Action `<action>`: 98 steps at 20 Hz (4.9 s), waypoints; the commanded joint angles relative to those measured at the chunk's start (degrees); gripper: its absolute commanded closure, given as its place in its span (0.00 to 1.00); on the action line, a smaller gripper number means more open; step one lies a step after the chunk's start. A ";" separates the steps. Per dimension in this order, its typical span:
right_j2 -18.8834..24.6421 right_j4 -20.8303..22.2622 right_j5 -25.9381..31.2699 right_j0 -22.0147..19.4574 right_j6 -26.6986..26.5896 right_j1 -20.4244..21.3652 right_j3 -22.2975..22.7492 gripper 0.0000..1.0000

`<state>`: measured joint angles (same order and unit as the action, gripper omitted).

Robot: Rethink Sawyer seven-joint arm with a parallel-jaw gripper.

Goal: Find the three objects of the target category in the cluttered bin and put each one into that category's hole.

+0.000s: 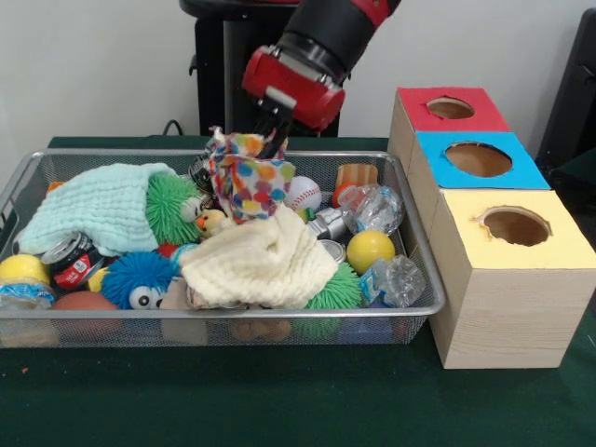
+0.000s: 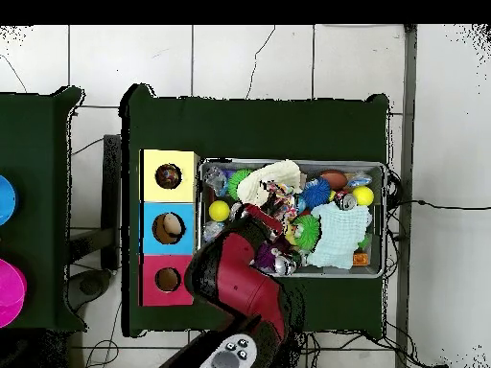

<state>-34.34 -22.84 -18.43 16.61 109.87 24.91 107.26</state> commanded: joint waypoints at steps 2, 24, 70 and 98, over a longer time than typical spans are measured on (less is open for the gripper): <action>0.74 0.84 15.85 -1.25 3.85 9.46 -4.81 1.00; 8.08 -1.23 44.90 1.84 8.85 15.29 -17.24 1.00; 14.67 2.43 24.89 2.76 12.09 4.03 -13.54 1.00; 10.42 -7.72 59.50 9.43 23.21 0.11 -12.61 1.00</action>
<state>-26.80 -27.46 31.47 27.13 112.89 27.34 89.66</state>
